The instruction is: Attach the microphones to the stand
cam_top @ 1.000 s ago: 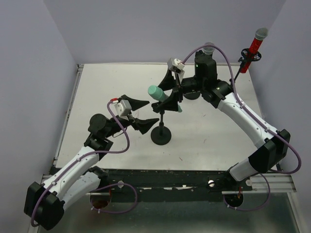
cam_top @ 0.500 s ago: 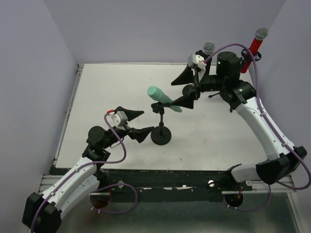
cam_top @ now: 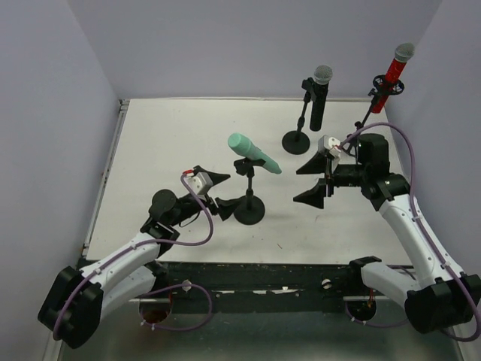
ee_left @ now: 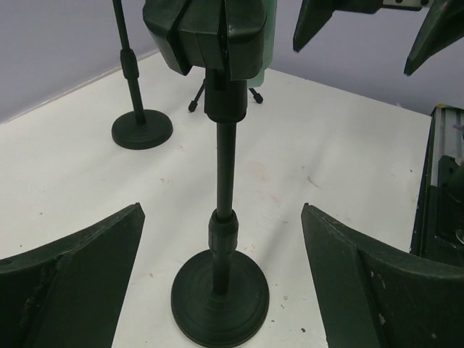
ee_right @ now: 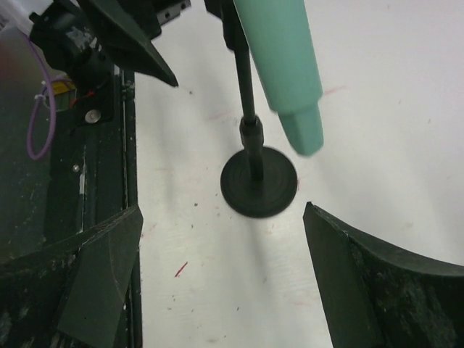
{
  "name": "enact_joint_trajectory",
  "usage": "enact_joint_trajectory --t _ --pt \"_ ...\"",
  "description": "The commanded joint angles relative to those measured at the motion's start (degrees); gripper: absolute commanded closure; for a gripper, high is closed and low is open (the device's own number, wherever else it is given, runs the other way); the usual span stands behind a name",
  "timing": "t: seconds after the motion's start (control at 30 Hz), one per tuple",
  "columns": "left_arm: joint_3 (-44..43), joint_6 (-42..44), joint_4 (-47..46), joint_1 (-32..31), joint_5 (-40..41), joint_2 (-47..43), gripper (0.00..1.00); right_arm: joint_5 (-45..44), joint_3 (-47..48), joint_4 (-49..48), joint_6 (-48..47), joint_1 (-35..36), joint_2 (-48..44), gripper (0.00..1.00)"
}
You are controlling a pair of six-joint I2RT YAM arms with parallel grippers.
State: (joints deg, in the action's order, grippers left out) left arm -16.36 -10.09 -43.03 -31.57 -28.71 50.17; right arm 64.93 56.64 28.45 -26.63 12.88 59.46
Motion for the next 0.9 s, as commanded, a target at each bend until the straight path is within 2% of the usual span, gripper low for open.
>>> enact_joint_trajectory --t 0.0,0.3,0.4,0.53,0.63,0.67,0.7,0.73,0.8,0.87 --pt "-3.4 5.2 -3.7 -1.6 -0.1 5.2 0.04 2.1 -5.8 -2.6 -1.1 -2.3 -3.4 0.0" --pt "-7.5 6.3 -13.9 -4.2 2.0 16.8 0.09 1.8 -7.0 -4.5 -0.8 -2.4 -2.8 0.0" --pt "-8.3 4.9 -17.4 -4.6 2.0 19.7 0.19 1.6 -6.9 -4.5 -0.8 -2.4 -2.9 0.0" --pt "-9.0 4.4 -17.6 -5.1 1.1 21.6 0.38 0.4 -7.1 -4.8 -0.5 -2.4 -2.5 0.0" --pt "-8.5 4.4 -18.1 -5.3 0.9 21.8 0.46 -0.1 -7.1 -5.0 -0.4 -2.4 -2.2 0.0" --pt "-8.2 4.4 -18.3 -5.3 0.9 21.8 0.56 -0.2 -7.1 -5.0 -0.2 -2.4 -2.0 0.0" --pt "-8.1 4.3 -18.4 -5.3 0.9 21.8 0.74 -0.1 -7.0 -5.0 -0.3 -2.4 -1.9 0.0" --pt "-8.0 4.2 -18.2 -5.2 0.9 21.8 0.82 -0.1 -7.0 -5.0 -0.3 -2.4 -1.8 0.0" --pt "-8.0 4.2 -18.2 -5.3 0.7 21.5 0.96 -0.2 -7.0 -5.0 -0.2 -2.4 -1.6 0.0" --pt "-8.2 4.4 -18.1 -5.1 1.0 21.0 1.0 -0.2 -7.0 -5.0 -0.2 -2.5 -1.5 0.0"
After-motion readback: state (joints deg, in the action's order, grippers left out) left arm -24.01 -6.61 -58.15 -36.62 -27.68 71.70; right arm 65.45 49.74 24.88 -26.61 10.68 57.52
